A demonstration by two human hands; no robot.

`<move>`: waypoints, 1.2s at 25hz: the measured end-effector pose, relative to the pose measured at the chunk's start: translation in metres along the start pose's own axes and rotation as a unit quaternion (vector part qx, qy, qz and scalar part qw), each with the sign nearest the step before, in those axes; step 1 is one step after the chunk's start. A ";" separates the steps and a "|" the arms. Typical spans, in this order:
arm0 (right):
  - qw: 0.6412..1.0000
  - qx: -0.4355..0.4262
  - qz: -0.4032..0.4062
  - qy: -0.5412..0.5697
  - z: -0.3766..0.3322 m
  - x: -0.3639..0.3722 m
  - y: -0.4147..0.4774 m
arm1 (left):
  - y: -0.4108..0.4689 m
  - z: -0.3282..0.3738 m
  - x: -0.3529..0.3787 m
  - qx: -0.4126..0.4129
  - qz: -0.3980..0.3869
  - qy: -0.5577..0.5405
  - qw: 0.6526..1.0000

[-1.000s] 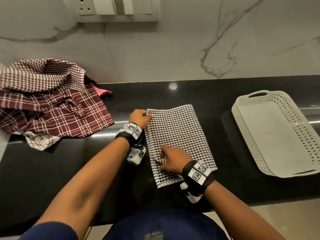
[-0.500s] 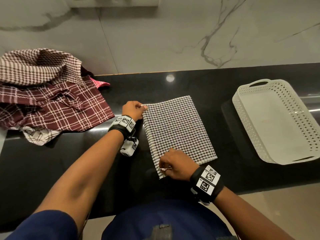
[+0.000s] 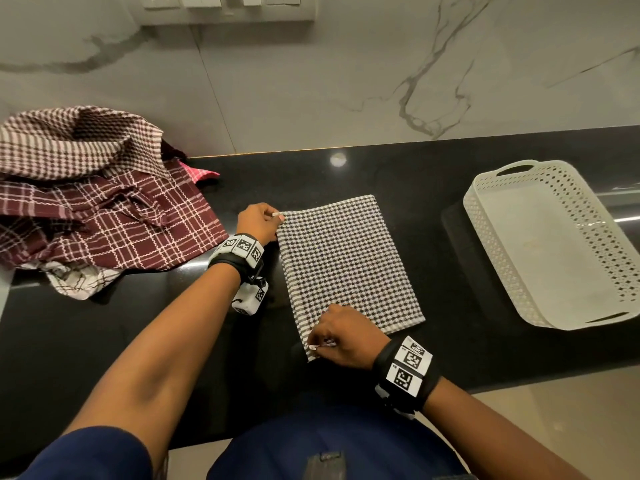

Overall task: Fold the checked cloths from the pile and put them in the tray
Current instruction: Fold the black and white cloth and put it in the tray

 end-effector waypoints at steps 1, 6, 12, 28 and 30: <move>1.000 -0.011 -0.016 -0.012 -0.002 0.005 0.002 | 0.001 0.000 -0.002 -0.001 0.001 0.000 1.000; 0.999 0.022 -0.044 0.024 0.005 0.013 0.000 | 0.002 0.004 -0.003 0.119 0.016 0.173 0.978; 0.967 0.252 0.026 -0.019 0.074 -0.031 -0.018 | -0.035 0.013 -0.009 0.287 -0.114 0.380 0.872; 0.950 0.306 0.039 -0.048 0.200 -0.125 0.052 | -0.014 0.040 0.020 0.268 -0.107 0.348 0.892; 0.946 0.319 0.051 -0.028 0.213 -0.136 0.048 | -0.006 0.030 0.015 0.243 -0.109 0.369 0.890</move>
Point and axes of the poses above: each hand's wrist, its own y-axis towards the middle knuckle, its own x-axis out of the palm, z = x × y, the point moved 2 cm from there along y, towards the middle knuckle, and after that the axes turned 11 degrees about z, right-handed, at the moved point
